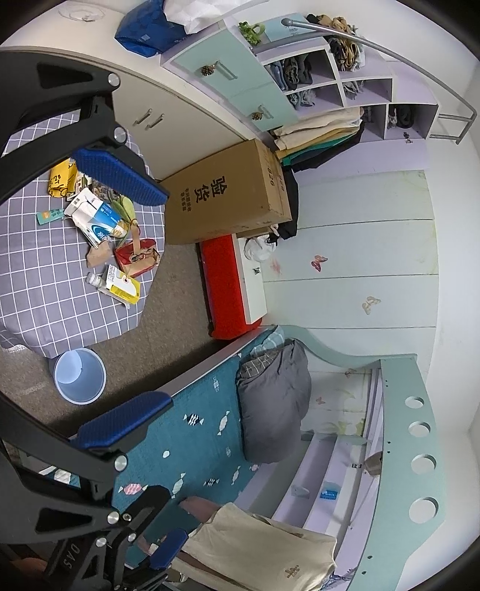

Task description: Collect trash

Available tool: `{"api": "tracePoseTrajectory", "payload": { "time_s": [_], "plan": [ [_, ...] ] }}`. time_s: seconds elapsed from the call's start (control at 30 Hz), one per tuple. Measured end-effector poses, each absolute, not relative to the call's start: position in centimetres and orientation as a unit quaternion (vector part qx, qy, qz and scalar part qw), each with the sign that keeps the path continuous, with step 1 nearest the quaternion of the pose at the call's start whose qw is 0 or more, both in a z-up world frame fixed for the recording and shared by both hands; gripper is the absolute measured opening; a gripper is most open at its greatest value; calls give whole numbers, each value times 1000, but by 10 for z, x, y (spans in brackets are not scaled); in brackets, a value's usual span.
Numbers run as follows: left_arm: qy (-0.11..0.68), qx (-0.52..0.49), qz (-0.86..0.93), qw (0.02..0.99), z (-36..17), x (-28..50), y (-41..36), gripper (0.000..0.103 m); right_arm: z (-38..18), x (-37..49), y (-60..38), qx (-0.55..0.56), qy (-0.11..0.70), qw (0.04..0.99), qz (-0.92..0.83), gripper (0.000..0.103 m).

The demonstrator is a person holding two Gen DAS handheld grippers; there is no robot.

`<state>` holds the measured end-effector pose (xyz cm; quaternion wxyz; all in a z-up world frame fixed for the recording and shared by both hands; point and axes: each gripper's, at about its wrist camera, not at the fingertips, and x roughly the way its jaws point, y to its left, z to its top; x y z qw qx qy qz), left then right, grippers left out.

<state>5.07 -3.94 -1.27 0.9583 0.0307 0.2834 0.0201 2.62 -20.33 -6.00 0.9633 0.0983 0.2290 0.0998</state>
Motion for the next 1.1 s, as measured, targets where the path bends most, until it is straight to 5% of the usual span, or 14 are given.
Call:
{"api": "tracePoseTrajectory", "payload": {
  "time_s": [1.1],
  "plan": [
    [325, 2, 88, 942, -36, 67, -81, 99, -88, 71, -247, 92, 265, 944, 173, 97]
  ]
}}
